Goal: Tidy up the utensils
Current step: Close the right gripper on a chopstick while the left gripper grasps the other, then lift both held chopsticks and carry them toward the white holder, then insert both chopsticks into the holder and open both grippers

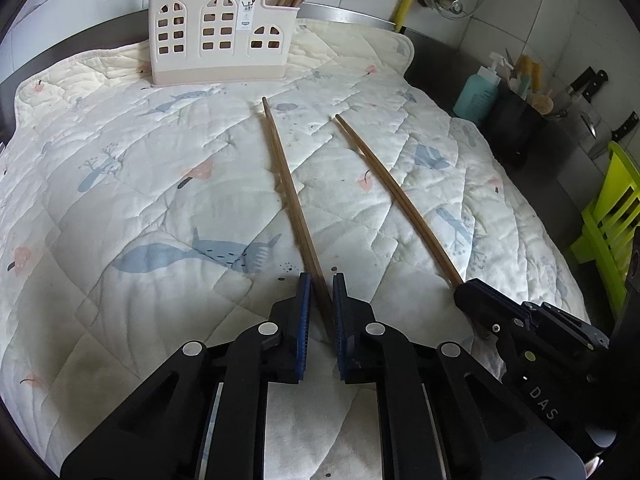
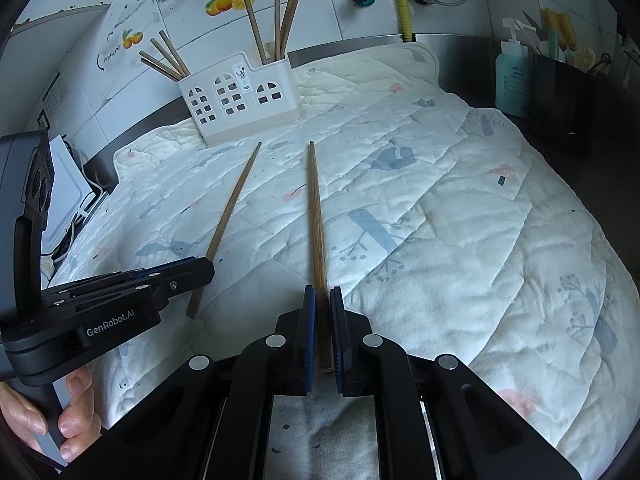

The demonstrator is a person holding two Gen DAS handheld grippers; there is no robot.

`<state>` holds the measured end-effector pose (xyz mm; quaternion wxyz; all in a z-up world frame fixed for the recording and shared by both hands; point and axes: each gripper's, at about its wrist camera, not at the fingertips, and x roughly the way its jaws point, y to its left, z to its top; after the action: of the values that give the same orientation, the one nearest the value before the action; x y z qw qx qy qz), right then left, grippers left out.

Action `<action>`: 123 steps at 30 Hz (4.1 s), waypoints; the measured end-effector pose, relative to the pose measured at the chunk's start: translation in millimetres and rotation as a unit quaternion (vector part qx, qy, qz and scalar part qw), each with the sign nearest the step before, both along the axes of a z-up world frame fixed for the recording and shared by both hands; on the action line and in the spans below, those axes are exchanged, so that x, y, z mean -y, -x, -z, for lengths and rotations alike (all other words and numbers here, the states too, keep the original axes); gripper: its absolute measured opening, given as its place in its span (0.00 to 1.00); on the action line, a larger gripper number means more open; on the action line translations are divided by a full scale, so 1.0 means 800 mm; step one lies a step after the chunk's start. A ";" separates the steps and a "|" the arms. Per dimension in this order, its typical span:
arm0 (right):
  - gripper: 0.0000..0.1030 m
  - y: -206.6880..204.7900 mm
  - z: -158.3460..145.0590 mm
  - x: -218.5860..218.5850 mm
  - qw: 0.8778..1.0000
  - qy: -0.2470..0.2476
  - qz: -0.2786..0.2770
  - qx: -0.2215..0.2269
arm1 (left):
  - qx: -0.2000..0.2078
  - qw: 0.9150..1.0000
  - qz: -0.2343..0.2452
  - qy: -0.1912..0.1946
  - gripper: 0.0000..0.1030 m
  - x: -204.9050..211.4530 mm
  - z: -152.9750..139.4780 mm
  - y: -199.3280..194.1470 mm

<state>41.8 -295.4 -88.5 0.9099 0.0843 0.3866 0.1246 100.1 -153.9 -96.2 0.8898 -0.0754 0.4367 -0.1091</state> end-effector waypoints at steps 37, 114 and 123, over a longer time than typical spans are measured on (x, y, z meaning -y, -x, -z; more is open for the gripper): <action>0.07 0.008 -0.082 -0.010 0.996 0.021 -0.008 0.091 | 0.023 0.999 0.046 -0.005 0.16 -0.035 -0.016 0.010; 0.07 -0.275 -0.360 -0.109 0.969 0.028 -0.076 0.235 | 0.302 0.951 -0.062 -0.033 0.05 -0.170 -0.363 -0.210; 0.07 -0.299 -0.352 -0.117 0.970 0.029 -0.078 0.230 | 0.304 0.949 -0.076 -0.015 0.05 -0.185 -0.366 -0.227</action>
<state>280.8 -202.1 193.1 0.9639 -0.0028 0.1760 0.1997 281.7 -5.9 196.7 0.9871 -0.0579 0.1400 -0.0526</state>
